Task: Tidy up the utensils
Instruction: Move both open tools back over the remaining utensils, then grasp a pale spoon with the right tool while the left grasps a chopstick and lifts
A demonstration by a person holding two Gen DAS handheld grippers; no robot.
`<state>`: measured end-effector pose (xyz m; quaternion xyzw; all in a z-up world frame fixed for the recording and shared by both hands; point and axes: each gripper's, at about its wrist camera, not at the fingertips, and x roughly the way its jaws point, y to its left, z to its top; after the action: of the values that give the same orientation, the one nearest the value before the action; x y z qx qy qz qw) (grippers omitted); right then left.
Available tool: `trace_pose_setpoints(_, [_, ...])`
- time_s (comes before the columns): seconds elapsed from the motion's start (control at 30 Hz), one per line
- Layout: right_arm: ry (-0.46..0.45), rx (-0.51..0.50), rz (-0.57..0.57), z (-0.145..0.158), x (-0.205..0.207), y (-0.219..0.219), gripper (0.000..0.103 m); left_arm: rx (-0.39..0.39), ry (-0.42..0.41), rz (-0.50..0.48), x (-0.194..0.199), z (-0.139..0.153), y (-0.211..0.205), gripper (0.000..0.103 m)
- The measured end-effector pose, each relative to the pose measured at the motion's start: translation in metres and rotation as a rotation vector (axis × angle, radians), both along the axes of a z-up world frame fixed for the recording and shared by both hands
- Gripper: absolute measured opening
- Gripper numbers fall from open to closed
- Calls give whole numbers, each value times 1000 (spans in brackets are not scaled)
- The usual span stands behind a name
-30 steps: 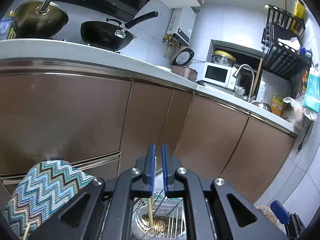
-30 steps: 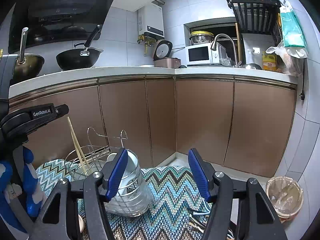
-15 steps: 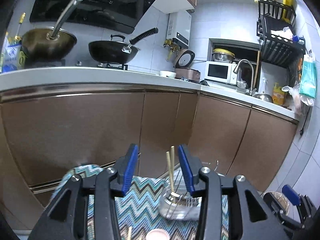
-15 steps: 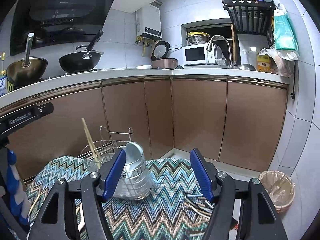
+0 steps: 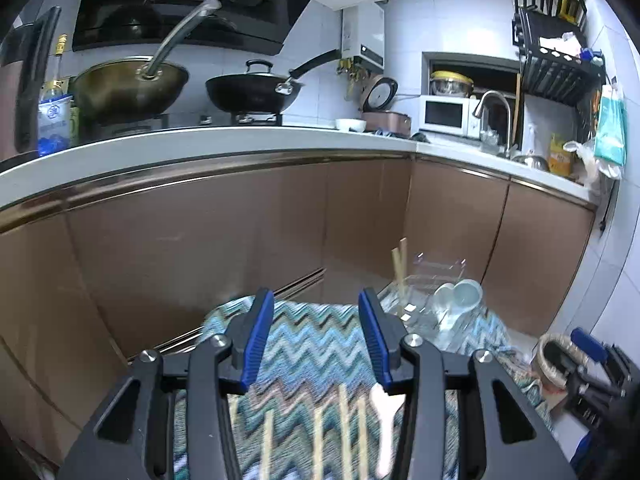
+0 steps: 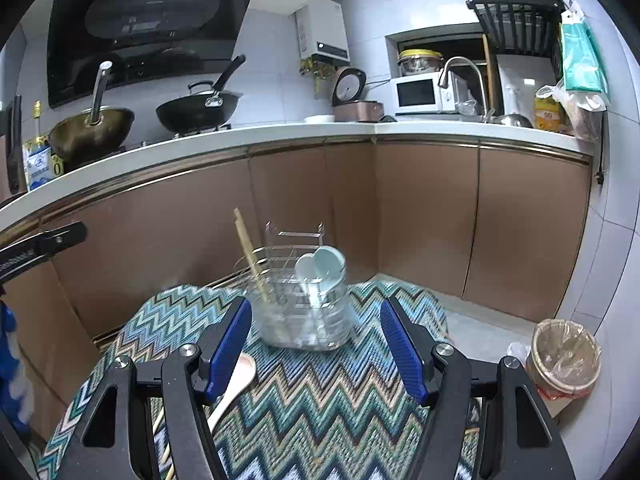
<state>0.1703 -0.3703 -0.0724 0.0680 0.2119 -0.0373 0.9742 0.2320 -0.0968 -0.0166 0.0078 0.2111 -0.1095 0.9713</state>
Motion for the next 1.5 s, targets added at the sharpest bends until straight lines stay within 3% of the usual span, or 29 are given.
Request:
trace_pose_setpoints(0.23, [52,49,62,-8,-2,11,63,40,84,17,-11,-2,53,41])
trace_pose_setpoints(0.43, [123,126,122,-23,11,17,55,32,258,-48,-1,-27,70,41])
trace_pose_setpoints(0.7, [264,202,195,-66,48,24,48,3,540,-188,35,-89,37,41])
trace_pose_setpoints(0.93, [361,269,238,-105,91,29,42,46,770,-207,92,-155,1,28])
trace_pose_setpoints(1.23, [433,268,283,-135,145,34,33,87,897,-242,135,-189,-18,14])
trace_pose_setpoints(1.5, [484,262,331,-148,170,36,27,129,957,-270,148,-206,-32,10])
